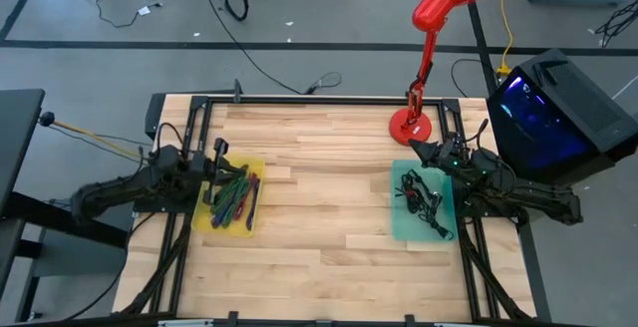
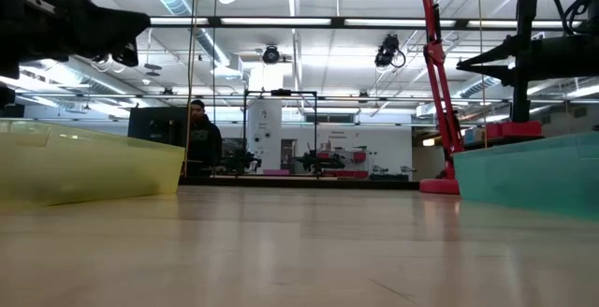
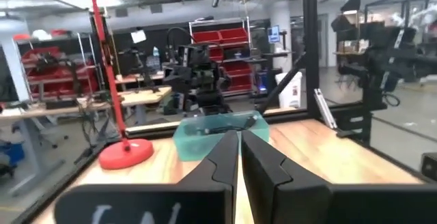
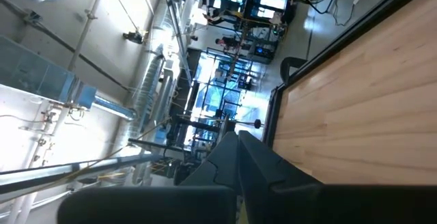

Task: Pick & Place USB Port
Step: Return to Home Position

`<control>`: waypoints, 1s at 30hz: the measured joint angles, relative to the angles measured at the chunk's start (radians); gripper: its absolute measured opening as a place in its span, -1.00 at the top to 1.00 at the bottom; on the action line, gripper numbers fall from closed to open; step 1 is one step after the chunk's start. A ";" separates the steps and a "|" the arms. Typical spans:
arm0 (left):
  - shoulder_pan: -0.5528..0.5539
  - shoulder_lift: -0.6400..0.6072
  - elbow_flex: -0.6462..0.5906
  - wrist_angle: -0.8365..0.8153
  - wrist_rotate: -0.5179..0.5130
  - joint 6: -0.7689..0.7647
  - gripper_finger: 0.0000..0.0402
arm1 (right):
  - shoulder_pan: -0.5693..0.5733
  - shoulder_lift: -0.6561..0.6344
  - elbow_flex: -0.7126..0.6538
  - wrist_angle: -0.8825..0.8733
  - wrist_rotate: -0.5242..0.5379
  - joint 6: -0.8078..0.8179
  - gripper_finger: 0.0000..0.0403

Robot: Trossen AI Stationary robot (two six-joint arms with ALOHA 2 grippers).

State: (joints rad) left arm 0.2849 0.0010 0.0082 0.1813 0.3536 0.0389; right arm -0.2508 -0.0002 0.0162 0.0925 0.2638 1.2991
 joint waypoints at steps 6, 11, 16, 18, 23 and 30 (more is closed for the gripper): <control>-0.101 0.000 0.000 0.000 -0.065 0.025 0.87 | 0.000 0.000 0.000 0.000 0.000 0.000 0.92; -0.144 0.000 0.000 0.001 -0.069 0.025 0.87 | 0.000 0.000 0.000 0.000 0.000 0.000 0.92; -0.144 0.000 0.000 0.001 -0.069 0.025 0.87 | 0.000 0.000 0.000 0.000 0.000 0.000 0.92; -0.144 0.002 0.000 0.001 -0.069 0.025 0.87 | 0.000 0.000 0.000 0.000 0.000 0.000 0.92; -0.143 0.004 0.000 0.001 -0.069 0.024 0.87 | 0.000 0.000 0.000 0.000 0.000 0.000 0.92; -0.143 0.004 0.000 0.001 -0.069 0.024 0.87 | 0.000 0.000 0.000 0.000 0.000 0.000 0.92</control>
State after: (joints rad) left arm 0.1417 0.0048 0.0078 0.1822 0.2843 0.0628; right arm -0.2508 -0.0002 0.0162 0.0928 0.2638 1.2991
